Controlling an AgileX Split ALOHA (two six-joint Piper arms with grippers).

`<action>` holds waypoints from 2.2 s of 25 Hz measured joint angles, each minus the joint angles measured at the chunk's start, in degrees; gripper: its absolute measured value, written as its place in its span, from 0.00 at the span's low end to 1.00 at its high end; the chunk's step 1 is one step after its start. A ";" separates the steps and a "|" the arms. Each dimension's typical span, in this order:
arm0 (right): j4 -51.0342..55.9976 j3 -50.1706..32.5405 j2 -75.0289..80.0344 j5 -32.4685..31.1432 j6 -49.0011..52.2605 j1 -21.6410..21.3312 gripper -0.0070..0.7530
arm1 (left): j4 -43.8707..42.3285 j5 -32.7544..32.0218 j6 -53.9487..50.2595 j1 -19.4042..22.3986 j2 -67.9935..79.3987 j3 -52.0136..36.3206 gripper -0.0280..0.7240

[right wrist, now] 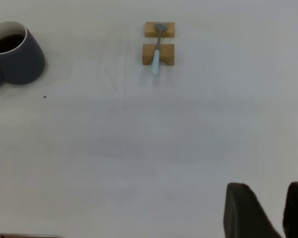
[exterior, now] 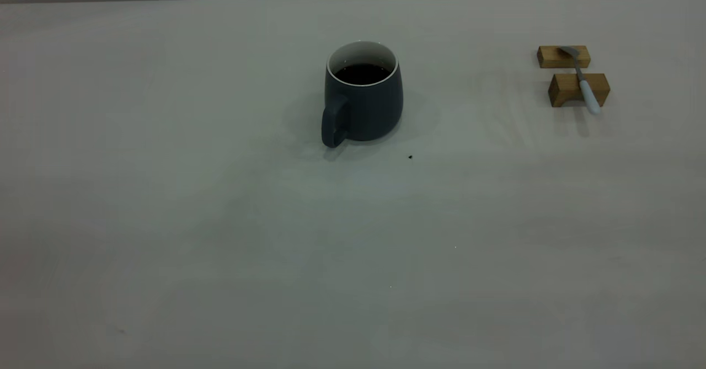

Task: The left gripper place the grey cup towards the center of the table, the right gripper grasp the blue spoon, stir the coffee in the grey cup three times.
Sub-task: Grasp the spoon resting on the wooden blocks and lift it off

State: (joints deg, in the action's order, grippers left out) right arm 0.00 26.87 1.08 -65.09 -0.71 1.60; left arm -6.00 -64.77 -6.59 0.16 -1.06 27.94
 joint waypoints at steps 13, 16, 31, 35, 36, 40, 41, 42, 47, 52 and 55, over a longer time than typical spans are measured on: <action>0.00 0.00 0.00 0.00 0.00 0.00 0.32 | 1.23 0.00 2.06 0.00 0.00 0.00 0.43; 0.00 0.00 0.00 0.00 0.00 0.00 0.32 | 1.23 0.00 2.06 0.00 0.00 0.00 0.43; 0.00 0.00 0.00 0.00 0.00 0.00 0.32 | 1.23 0.00 2.11 0.00 -0.04 0.00 0.43; 0.00 0.00 0.00 0.00 0.00 0.00 0.32 | 1.23 0.00 2.12 0.00 -0.04 0.00 0.43; 0.00 0.00 0.00 0.00 0.00 0.00 0.32 | 1.23 0.00 2.17 0.00 -0.04 0.00 0.43; 0.00 0.00 0.00 0.00 0.00 0.00 0.32 | 1.23 0.00 2.23 0.00 -0.04 0.00 0.43; 0.00 0.00 0.00 0.00 0.00 0.00 0.32 | 1.23 0.00 2.23 0.00 -0.04 0.00 0.43; 0.00 0.00 0.00 0.00 0.00 0.00 0.32 | 1.23 0.00 2.23 0.00 -0.04 0.00 0.43; 0.00 0.00 0.00 0.00 0.00 0.00 0.32 | 1.23 0.00 2.23 0.00 -0.04 0.00 0.43; 0.30 0.00 0.00 0.00 0.00 0.00 0.32 | 1.23 0.00 2.23 0.00 -0.04 0.00 0.43; 0.00 0.00 0.00 0.00 0.00 0.00 0.32 | 1.23 0.00 2.23 0.00 -0.04 0.00 0.43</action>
State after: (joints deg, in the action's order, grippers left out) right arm 0.00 26.87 1.08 -65.09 -0.71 1.60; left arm -4.76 -64.77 -4.36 0.16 -1.10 27.94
